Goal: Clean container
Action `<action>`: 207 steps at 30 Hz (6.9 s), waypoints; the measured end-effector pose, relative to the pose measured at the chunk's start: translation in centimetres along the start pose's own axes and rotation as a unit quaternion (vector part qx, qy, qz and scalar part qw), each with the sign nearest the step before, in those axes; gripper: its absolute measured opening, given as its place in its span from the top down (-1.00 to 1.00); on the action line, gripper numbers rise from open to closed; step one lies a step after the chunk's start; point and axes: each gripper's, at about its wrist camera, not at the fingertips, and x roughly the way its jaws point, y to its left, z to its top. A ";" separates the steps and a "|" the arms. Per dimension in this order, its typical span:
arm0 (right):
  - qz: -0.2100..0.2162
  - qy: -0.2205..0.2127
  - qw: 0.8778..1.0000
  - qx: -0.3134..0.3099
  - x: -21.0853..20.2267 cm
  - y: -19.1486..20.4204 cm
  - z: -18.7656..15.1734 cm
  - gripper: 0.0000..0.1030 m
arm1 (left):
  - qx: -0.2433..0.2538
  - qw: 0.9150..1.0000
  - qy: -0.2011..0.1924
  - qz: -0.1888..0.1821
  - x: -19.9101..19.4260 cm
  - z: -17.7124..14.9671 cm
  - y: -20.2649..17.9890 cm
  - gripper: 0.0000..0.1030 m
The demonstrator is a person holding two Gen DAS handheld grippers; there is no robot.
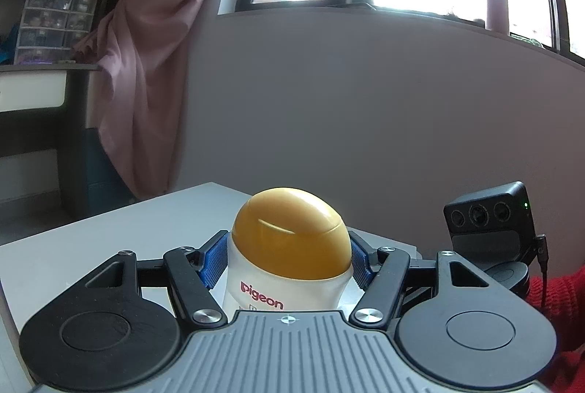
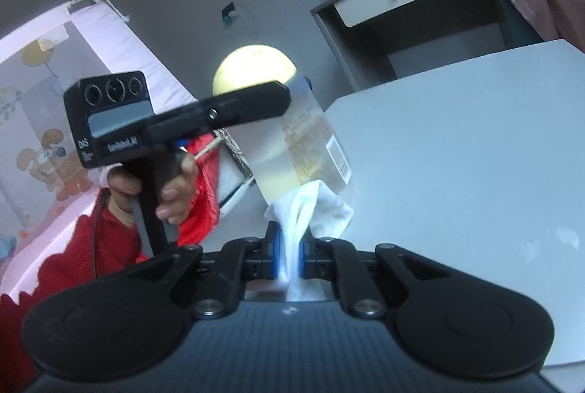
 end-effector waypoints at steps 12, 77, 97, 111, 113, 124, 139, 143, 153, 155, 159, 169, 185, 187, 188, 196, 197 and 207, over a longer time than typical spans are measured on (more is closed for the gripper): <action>0.024 -0.050 0.998 -0.026 -1.7 1.9 2.1 0.81 | -0.003 1.000 0.001 0.000 0.0 0.0 0.0 -0.28; -0.027 0.026 0.999 0.016 -2.1 1.3 -1.5 0.81 | 0.052 0.975 -0.055 -0.209 1.1 -2.6 3.8 -0.35; 0.005 -0.007 1.000 0.022 -4.2 1.1 -2.5 0.81 | -0.004 1.000 -0.011 0.019 1.2 -0.2 -4.1 -0.34; 0.014 -0.029 0.999 0.021 -5.7 1.4 -3.4 0.81 | -0.051 0.976 0.014 0.213 1.1 3.1 -10.5 -0.34; 0.015 -0.032 0.999 0.017 -5.9 1.6 -3.5 0.81 | -0.064 0.969 0.013 0.239 1.1 3.5 -10.9 -0.34; 0.016 -0.041 0.999 0.014 -6.6 1.6 -4.0 0.81 | -0.094 0.932 0.018 0.350 2.2 6.2 -13.1 -0.34; -0.002 -0.064 0.998 0.013 -7.4 1.4 -4.7 0.81 | -0.126 0.895 0.018 0.428 2.8 7.7 -14.6 -0.34; -0.009 -0.074 0.997 0.013 -7.6 1.1 -4.8 0.81 | -0.131 0.884 0.018 0.448 3.1 7.9 -15.2 -0.34; 0.005 -0.071 0.997 0.019 -7.5 0.4 -4.8 0.81 | -0.086 0.913 0.057 0.395 2.2 7.9 -15.2 -0.73; 0.004 -0.069 0.997 0.017 -7.5 0.3 -4.8 0.81 | -0.063 0.927 0.057 0.364 1.5 7.8 -15.1 -0.79; 0.003 -0.064 0.998 0.018 -7.2 0.2 -4.8 0.81 | -0.013 0.947 0.050 0.318 0.1 7.6 -14.7 -0.83; 0.000 -0.053 0.999 0.012 -6.5 0.7 -4.5 0.81 | -0.003 0.984 0.006 0.179 -2.4 5.6 -10.0 -0.79; 0.001 -0.042 0.999 0.018 -6.0 0.7 -4.9 0.81 | -0.045 0.970 0.033 0.237 -0.3 5.0 -11.5 -0.24; 0.001 -0.043 0.999 0.019 -6.1 0.6 -5.0 0.81 | -0.080 0.959 0.023 0.272 -0.2 5.1 -11.8 -0.24; 0.000 -0.044 0.999 0.019 -6.2 0.6 -5.0 0.81 | -0.099 0.952 0.016 0.289 0.0 5.2 -11.7 -0.24; -0.001 -0.050 0.999 0.014 -6.3 0.9 -5.0 0.81 | -0.091 0.936 0.030 0.338 1.8 5.8 -14.1 -0.24; -0.002 -0.053 0.999 0.011 -6.3 1.0 -4.9 0.81 | -0.096 0.936 0.030 0.338 1.7 6.1 -13.9 -0.24; 0.000 -0.117 0.993 -0.024 -6.1 1.9 -1.6 0.81 | -0.101 0.935 0.031 0.339 1.1 7.0 -13.3 -0.24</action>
